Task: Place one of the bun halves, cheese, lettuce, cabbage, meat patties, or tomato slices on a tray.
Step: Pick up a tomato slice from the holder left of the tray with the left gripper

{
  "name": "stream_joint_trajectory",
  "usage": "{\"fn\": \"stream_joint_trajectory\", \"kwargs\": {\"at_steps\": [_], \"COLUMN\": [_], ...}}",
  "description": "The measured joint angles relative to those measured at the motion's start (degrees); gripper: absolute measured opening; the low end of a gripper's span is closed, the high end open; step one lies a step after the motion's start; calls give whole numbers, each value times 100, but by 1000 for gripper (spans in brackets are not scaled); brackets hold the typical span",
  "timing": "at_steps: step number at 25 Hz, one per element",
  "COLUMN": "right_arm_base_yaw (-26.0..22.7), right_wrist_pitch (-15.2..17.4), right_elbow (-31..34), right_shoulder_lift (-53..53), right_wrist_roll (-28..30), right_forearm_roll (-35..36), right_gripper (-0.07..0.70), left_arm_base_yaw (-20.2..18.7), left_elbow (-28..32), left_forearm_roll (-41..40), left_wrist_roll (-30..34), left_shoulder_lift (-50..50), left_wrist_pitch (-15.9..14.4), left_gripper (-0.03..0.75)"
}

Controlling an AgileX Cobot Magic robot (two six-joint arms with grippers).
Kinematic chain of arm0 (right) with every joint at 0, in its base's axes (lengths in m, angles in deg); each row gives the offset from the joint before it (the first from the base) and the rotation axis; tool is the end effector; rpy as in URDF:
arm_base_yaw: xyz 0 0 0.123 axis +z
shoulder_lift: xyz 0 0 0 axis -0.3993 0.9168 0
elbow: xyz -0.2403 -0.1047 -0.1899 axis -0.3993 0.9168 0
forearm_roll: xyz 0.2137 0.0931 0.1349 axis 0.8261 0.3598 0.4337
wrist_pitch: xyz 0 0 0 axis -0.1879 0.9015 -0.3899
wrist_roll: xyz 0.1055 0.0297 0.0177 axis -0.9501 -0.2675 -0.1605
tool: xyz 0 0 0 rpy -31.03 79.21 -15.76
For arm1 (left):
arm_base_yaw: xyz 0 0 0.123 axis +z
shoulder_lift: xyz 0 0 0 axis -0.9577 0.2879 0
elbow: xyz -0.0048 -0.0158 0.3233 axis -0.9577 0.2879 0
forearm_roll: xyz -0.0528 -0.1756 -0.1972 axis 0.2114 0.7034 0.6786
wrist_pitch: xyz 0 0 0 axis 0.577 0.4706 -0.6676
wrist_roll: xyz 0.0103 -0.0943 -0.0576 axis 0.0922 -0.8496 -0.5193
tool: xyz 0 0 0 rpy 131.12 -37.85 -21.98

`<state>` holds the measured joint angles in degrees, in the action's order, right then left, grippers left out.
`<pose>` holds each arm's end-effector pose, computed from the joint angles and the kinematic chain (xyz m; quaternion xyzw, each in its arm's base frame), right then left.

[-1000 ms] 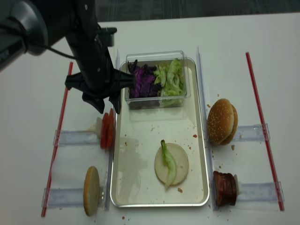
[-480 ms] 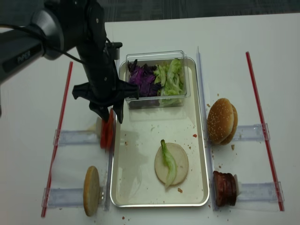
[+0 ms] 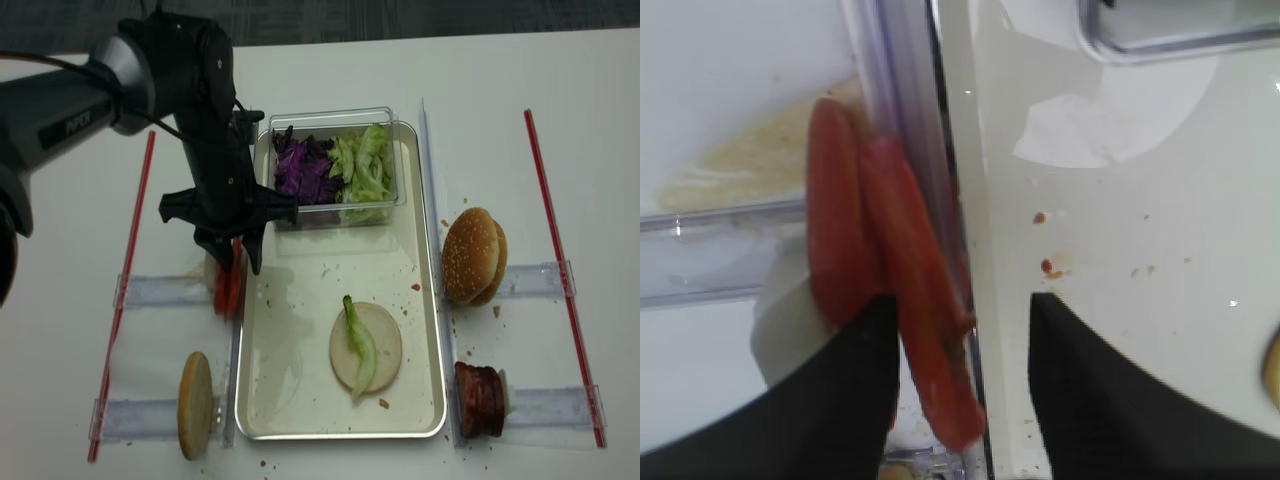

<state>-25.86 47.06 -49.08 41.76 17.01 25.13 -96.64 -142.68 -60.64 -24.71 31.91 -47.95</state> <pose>-0.0140 -0.0003 0.2603 0.0230 0.8747 -0.0115 0.4839 0.3591 -0.1645 0.1946 -0.0351 -0.9973 0.0173 0.0616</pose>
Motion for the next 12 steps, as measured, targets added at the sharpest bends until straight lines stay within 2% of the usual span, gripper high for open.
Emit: {"fn": "stream_joint_trajectory", "kwargs": {"at_steps": [12], "right_arm_base_yaw": [0], "right_wrist_pitch": [0], "right_elbow": [0], "right_shoulder_lift": [0], "right_wrist_roll": [0], "right_forearm_roll": [0], "right_gripper": [467], "left_arm_base_yaw": [0], "left_elbow": [-4], "left_forearm_roll": [-175], "left_wrist_roll": [-151], "left_shoulder_lift": [44], "left_wrist_pitch": [11], "left_gripper": [312]}}
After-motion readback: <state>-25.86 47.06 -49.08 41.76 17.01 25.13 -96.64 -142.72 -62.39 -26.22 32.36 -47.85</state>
